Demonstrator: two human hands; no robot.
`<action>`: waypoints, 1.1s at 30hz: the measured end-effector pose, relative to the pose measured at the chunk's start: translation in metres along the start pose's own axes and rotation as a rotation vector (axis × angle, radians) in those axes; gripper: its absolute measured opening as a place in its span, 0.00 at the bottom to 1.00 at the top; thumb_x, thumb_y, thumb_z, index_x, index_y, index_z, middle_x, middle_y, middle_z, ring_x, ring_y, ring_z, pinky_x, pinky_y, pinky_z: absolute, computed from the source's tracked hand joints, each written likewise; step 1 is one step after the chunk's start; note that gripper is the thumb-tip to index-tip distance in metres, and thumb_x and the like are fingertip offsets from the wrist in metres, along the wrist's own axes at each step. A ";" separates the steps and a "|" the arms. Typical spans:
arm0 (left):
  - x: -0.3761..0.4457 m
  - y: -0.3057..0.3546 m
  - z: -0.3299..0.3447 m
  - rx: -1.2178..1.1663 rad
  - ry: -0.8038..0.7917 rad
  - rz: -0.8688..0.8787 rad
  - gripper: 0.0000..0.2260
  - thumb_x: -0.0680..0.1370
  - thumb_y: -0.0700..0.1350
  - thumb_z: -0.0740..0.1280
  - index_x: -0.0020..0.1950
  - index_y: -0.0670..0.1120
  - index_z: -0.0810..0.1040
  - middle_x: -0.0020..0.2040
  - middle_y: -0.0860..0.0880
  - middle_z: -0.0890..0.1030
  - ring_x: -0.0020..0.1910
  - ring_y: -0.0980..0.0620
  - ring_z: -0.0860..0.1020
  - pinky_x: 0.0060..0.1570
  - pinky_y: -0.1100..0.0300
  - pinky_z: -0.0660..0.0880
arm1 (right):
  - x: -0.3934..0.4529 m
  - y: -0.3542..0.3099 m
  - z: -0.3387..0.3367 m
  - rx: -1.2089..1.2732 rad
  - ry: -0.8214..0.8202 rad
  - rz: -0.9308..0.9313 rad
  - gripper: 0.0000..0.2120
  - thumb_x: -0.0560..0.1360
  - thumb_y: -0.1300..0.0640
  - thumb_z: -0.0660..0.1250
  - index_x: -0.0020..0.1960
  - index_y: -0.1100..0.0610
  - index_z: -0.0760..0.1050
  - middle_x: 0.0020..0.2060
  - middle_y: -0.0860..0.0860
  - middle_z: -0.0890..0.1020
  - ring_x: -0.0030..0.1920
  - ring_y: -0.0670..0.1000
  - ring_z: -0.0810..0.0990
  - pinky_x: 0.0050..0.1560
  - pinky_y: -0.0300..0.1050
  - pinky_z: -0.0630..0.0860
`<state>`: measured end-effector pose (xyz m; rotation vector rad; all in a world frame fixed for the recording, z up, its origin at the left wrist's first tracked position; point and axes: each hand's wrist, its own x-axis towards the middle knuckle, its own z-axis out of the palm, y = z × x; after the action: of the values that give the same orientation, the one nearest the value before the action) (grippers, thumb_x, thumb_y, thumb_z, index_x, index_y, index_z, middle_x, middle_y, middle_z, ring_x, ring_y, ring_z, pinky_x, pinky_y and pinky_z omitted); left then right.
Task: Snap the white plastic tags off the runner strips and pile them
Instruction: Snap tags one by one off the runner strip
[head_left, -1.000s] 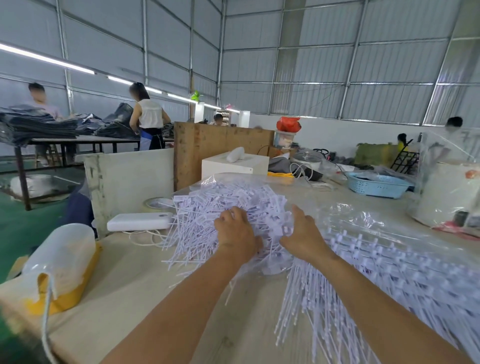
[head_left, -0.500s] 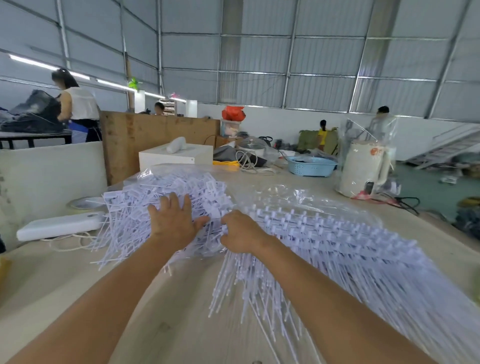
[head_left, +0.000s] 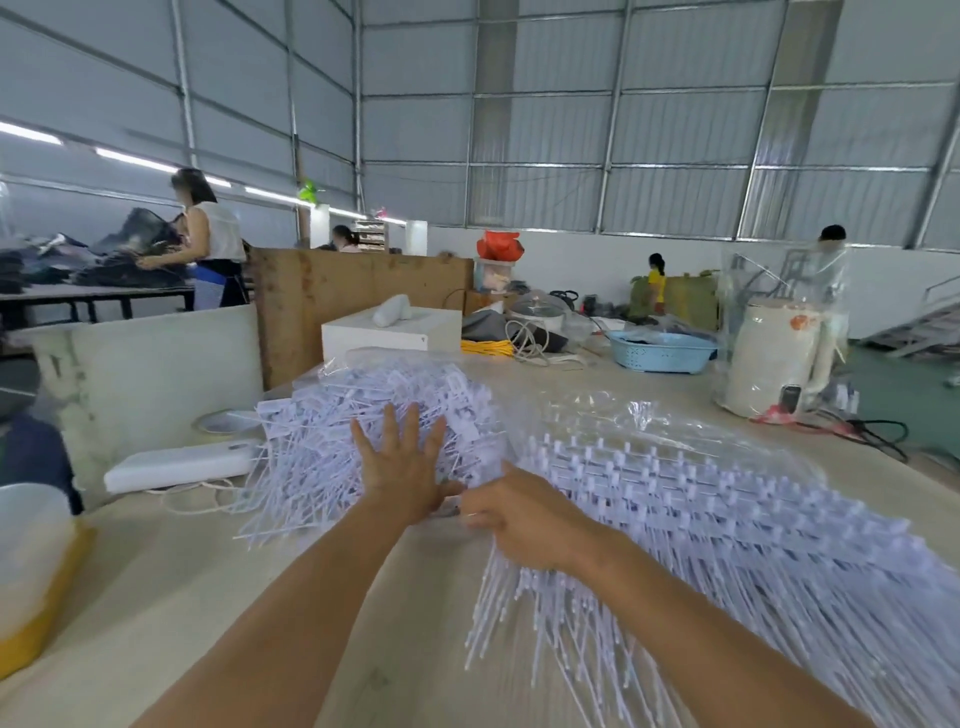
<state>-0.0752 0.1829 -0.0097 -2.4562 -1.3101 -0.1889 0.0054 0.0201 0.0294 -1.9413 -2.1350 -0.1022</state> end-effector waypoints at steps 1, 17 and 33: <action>0.004 0.000 0.002 -0.007 0.001 -0.018 0.38 0.74 0.71 0.44 0.74 0.53 0.30 0.75 0.44 0.32 0.73 0.35 0.33 0.62 0.26 0.37 | -0.001 -0.001 -0.004 -0.026 0.021 -0.020 0.21 0.75 0.70 0.56 0.30 0.49 0.60 0.27 0.49 0.67 0.33 0.53 0.70 0.70 0.32 0.43; 0.000 -0.018 0.009 -0.132 0.162 0.140 0.37 0.74 0.70 0.43 0.74 0.54 0.30 0.76 0.45 0.35 0.74 0.37 0.34 0.62 0.28 0.33 | 0.056 -0.020 -0.037 0.085 0.168 0.100 0.17 0.73 0.42 0.67 0.50 0.56 0.79 0.49 0.52 0.81 0.48 0.51 0.78 0.50 0.46 0.75; 0.019 -0.045 0.015 -0.250 0.058 -0.068 0.47 0.64 0.80 0.41 0.75 0.56 0.32 0.76 0.38 0.36 0.72 0.30 0.38 0.64 0.28 0.38 | 0.175 0.003 -0.035 -0.608 0.732 0.235 0.16 0.61 0.53 0.81 0.25 0.55 0.76 0.17 0.51 0.73 0.17 0.51 0.73 0.25 0.37 0.69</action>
<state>-0.1026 0.2263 -0.0075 -2.5880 -1.4223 -0.4636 -0.0005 0.1824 0.1035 -1.9677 -1.4625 -1.3152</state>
